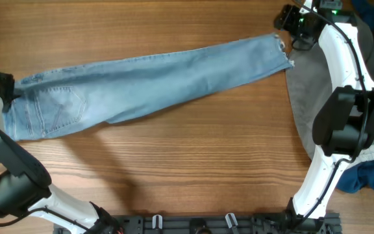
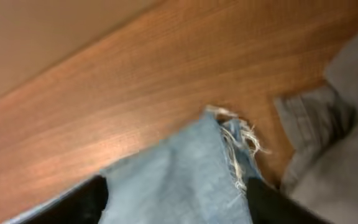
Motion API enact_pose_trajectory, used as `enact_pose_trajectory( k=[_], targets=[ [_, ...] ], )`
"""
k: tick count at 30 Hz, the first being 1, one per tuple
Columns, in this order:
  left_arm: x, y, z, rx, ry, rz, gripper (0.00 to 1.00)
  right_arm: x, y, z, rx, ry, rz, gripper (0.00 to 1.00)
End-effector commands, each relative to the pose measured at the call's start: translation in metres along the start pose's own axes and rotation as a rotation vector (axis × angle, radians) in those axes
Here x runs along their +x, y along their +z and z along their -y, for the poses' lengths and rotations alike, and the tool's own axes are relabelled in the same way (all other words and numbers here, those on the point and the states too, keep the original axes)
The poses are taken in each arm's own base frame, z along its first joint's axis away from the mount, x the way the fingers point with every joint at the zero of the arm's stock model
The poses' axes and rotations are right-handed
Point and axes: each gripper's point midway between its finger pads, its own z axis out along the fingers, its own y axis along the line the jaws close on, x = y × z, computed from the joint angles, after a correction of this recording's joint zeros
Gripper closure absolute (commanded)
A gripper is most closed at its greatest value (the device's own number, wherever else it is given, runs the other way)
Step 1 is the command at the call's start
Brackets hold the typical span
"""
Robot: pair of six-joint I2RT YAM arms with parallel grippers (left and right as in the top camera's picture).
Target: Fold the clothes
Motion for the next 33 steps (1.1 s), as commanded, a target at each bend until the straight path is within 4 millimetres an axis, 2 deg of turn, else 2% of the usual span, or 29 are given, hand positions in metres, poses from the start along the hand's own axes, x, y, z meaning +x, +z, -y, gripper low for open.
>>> enact_pose_trajectory(
  k=[1,2,5,7,11,13,16,18,25,30,33],
  targets=[
    [-0.007,0.002,-0.001,-0.013,0.04,0.012,0.48,0.008,0.004,0.005,0.006,0.008,-0.041,0.13],
    [-0.007,0.002,-0.001,-0.013,0.068,0.01,0.42,0.013,0.004,0.011,0.033,0.015,-0.059,0.14],
    [-0.006,0.002,-0.002,-0.016,0.134,0.006,0.36,0.036,-0.001,0.039,0.175,0.034,-0.139,0.14],
    [-0.003,-0.006,0.008,0.038,0.184,-0.018,0.3,0.052,0.002,0.047,0.198,-0.026,-0.199,0.18],
    [0.012,-0.017,0.015,0.097,0.19,-0.098,0.29,0.057,0.006,0.051,0.204,-0.026,-0.206,0.27],
    [0.021,-0.02,0.011,0.091,0.191,-0.14,0.26,0.054,0.009,0.051,0.202,-0.03,-0.192,0.27],
    [0.033,-0.022,-0.001,0.049,0.206,-0.195,0.29,0.055,0.012,0.063,0.264,-0.034,-0.192,0.27],
    [0.033,-0.022,-0.001,0.054,0.24,-0.191,0.31,0.061,0.014,0.068,0.283,-0.036,-0.213,0.27],
    [0.012,-0.02,0.021,0.133,0.243,-0.098,0.33,0.088,0.026,0.08,0.312,-0.022,-0.314,0.27],
    [-0.001,-0.017,0.032,0.168,0.241,-0.036,0.34,0.092,0.025,0.082,0.316,-0.02,-0.328,0.28],
    [0.002,-0.007,0.033,0.167,0.242,-0.041,0.4,0.094,0.025,0.082,0.319,-0.019,-0.336,0.29]
  ],
)
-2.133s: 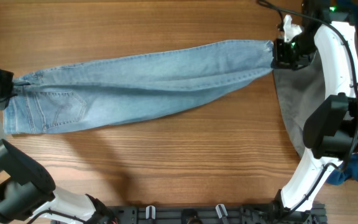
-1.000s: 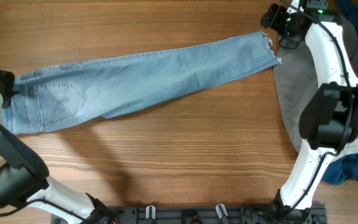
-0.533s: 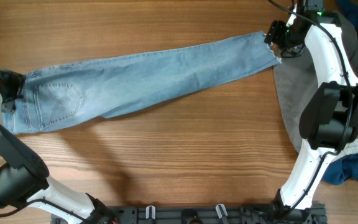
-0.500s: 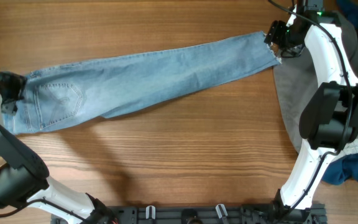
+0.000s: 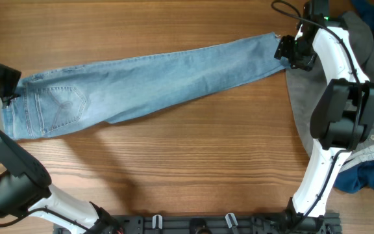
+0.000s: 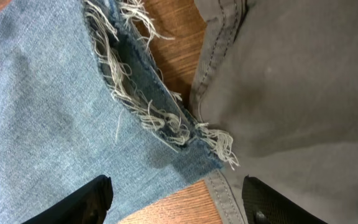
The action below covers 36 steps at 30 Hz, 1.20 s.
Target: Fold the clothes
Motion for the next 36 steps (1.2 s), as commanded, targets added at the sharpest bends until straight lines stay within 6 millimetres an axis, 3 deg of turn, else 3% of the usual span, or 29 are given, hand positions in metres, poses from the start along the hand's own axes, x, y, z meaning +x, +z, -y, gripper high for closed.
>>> enact_pose_trajectory(
  k=[1,5,8,10,13,16,23,36],
  targets=[
    [-0.006,0.002,0.003,0.006,0.015,0.015,0.44,0.007,0.01,0.008,0.03,-0.008,-0.026,0.29],
    [0.005,0.022,-0.001,-0.011,0.019,-0.018,0.5,0.005,0.011,0.007,0.026,-0.004,-0.017,0.3],
    [0.008,0.031,-0.004,-0.016,0.019,-0.027,0.61,0.003,0.019,0.007,0.017,-0.005,0.003,0.32],
    [0.008,0.032,-0.004,-0.016,0.019,-0.027,0.61,0.001,0.023,0.006,0.013,-0.006,0.018,0.34],
    [0.007,0.032,-0.003,-0.013,0.019,-0.022,0.63,-0.007,0.025,0.004,0.003,-0.007,0.055,0.44],
    [0.004,0.032,-0.001,-0.006,0.02,-0.011,0.78,-0.013,0.024,0.002,-0.007,-0.008,0.079,0.57],
    [-0.001,0.033,0.002,0.009,0.021,0.01,0.89,-0.029,0.022,-0.012,-0.079,-0.017,0.141,0.57],
    [0.0,0.033,0.002,0.007,0.021,0.007,0.91,-0.022,0.032,-0.022,-0.12,-0.057,0.109,0.56]
  ],
)
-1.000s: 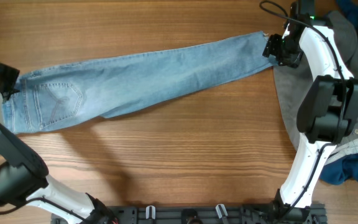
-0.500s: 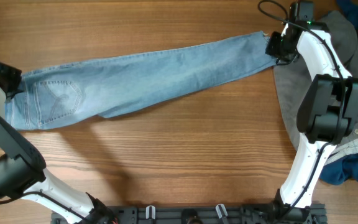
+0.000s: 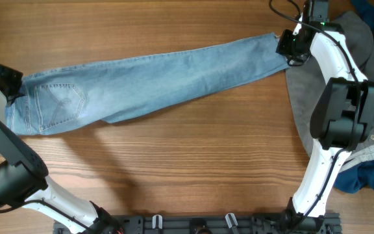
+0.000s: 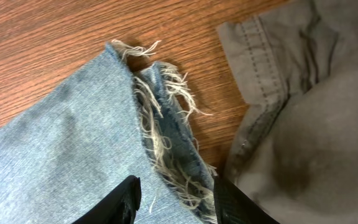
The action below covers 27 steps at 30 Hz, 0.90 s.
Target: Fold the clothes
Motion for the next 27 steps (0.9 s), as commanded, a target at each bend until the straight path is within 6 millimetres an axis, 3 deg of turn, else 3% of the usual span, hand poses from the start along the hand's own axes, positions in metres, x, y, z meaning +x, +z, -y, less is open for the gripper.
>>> enact_pose_trajectory(
  k=[1,6,7,9,10,15,18,20,23,27],
  targets=[
    [-0.004,0.002,0.001,0.002,0.008,0.009,0.91,0.018,0.022,0.0,-0.019,-0.018,-0.061,0.56],
    [-0.003,0.002,0.001,-0.002,0.008,0.005,0.91,0.033,0.04,0.007,0.002,-0.01,-0.114,0.59],
    [-0.003,0.002,0.001,-0.002,0.008,0.004,0.91,0.035,0.041,0.008,0.004,-0.008,-0.122,0.66],
    [-0.003,0.002,0.001,-0.002,0.008,0.005,0.92,0.037,0.04,0.013,0.034,-0.009,-0.126,0.96],
    [-0.003,0.002,0.001,-0.001,0.008,0.006,0.96,0.037,0.038,0.019,0.067,-0.005,-0.129,0.96],
    [-0.009,0.002,0.003,0.006,0.008,0.03,0.96,0.033,0.017,0.049,0.201,0.066,-0.113,0.96],
    [-0.028,0.001,0.004,-0.003,0.008,0.115,0.96,0.029,-0.003,0.077,0.313,0.166,-0.09,0.96],
    [-0.041,-0.001,0.009,0.014,0.008,0.17,0.96,0.03,-0.006,0.09,0.326,0.204,-0.097,0.96],
    [-0.046,-0.003,0.021,0.05,0.014,0.199,0.96,0.023,-0.002,0.083,0.227,0.196,-0.09,0.96],
    [-0.044,-0.002,0.022,0.044,0.018,0.197,0.96,0.008,0.002,0.068,0.139,0.214,-0.039,0.96]
  ],
)
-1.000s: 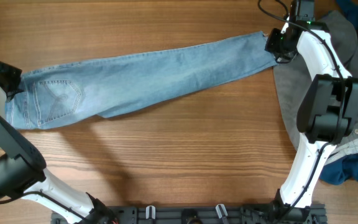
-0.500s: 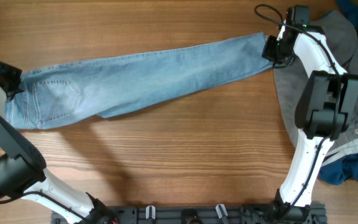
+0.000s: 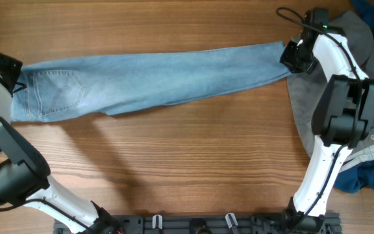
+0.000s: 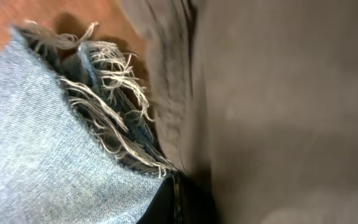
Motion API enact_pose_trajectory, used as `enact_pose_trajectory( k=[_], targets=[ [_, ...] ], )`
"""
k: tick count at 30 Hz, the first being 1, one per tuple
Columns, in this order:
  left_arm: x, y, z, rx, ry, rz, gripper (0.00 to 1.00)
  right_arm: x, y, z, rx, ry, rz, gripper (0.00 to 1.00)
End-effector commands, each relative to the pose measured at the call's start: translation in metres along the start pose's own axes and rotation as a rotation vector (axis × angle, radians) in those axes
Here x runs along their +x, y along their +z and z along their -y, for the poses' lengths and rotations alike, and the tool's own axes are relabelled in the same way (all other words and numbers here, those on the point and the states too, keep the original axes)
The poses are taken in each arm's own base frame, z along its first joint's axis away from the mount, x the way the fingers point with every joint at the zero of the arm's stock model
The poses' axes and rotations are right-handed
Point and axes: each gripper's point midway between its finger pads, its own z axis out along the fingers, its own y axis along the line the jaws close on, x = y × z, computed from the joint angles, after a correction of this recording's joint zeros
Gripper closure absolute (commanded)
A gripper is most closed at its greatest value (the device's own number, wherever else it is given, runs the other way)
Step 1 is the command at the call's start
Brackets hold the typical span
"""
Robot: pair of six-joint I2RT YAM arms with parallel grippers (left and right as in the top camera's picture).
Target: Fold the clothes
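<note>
Light blue jeans (image 3: pixel 154 75) lie stretched nearly level across the table, with the waist and back pocket at the left and the frayed hem (image 4: pixel 98 81) at the right. My left gripper (image 3: pixel 10 70) sits at the waist's far left corner and seems shut on it. At the leg end, my right gripper (image 3: pixel 293 57) is shut on the hem. In the right wrist view its dark fingers (image 4: pixel 176 199) meet at the hem, tight against a grey garment (image 4: pixel 278 93).
A grey garment (image 3: pixel 369 91) is spread along the table's right side and touches the jeans' hem. Dark blue cloth (image 3: pixel 369 175) lies at the near right, and more of it (image 3: pixel 369 10) at the far right corner. A black rail (image 3: pixel 193 224) runs along the front edge.
My right gripper's fingers, which stood a little apart over the hem, are now shut on it. The hem lies nearer the front and the waist farther back, so the jeans lie more level.
The jeans first lay slanted, with the waist low at the left and my right gripper open beyond the hem. It then stood open over the hem and the grey garment, later narrowed, and is now shut on the hem. The left gripper stayed at the waist, which moved farther back.
</note>
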Motion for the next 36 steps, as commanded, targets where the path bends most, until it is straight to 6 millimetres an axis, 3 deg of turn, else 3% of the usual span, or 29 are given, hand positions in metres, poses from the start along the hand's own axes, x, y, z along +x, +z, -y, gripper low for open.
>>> enact_pose_trajectory(
  k=[1,4,5,6,7,8,9,11,16,19,23,27,29,31,36],
  targets=[
    [-0.021,0.001,-0.017,-0.066,-0.009,0.075,0.96,-0.028,-0.013,0.02,-0.006,0.081,0.091,0.96],
    [-0.018,0.001,-0.018,-0.072,-0.009,0.065,0.96,-0.042,-0.016,0.004,-0.099,0.083,0.138,0.94],
    [-0.016,0.001,-0.018,-0.076,-0.008,0.058,0.93,-0.046,-0.017,-0.001,-0.123,0.08,0.149,0.91],
    [-0.013,0.001,-0.02,-0.082,-0.008,0.045,0.83,-0.048,-0.018,-0.004,-0.142,0.077,0.158,0.88],
    [-0.01,0.001,-0.021,-0.089,-0.008,0.033,0.63,-0.049,-0.018,-0.005,-0.146,0.076,0.162,0.85],
    [-0.006,0.001,-0.022,-0.088,-0.004,0.013,0.37,-0.049,-0.018,-0.005,-0.146,0.076,0.162,0.76],
    [-0.001,0.001,-0.023,-0.092,-0.004,-0.008,0.18,-0.049,-0.018,-0.005,-0.145,0.074,0.161,0.65],
    [0.015,0.0,-0.029,-0.107,0.056,-0.078,0.0,-0.049,-0.021,-0.004,-0.143,0.051,0.164,0.47],
    [0.043,-0.007,-0.045,-0.164,0.134,-0.204,0.0,-0.056,-0.053,-0.009,-0.154,-0.034,0.215,0.46],
    [0.063,-0.011,-0.043,-0.13,0.119,-0.297,0.0,-0.048,-0.075,-0.03,-0.24,-0.156,0.204,0.49],
    [0.064,-0.011,-0.045,-0.144,0.12,-0.297,0.0,-0.01,-0.07,-0.05,-0.276,-0.312,0.087,0.5],
    [0.051,-0.006,-0.038,-0.112,0.125,-0.241,0.0,0.005,-0.069,-0.071,-0.276,-0.369,0.067,0.49],
    [0.047,-0.002,-0.035,-0.1,0.127,-0.218,0.07,0.013,-0.068,-0.076,-0.277,-0.361,0.042,0.49],
    [0.047,0.008,-0.035,-0.092,0.13,-0.205,0.2,0.018,-0.068,-0.078,-0.274,-0.354,0.022,0.49],
    [0.056,0.051,-0.046,-0.088,0.101,-0.184,0.25,0.036,-0.067,-0.071,-0.255,-0.344,-0.052,0.52]
  ],
)
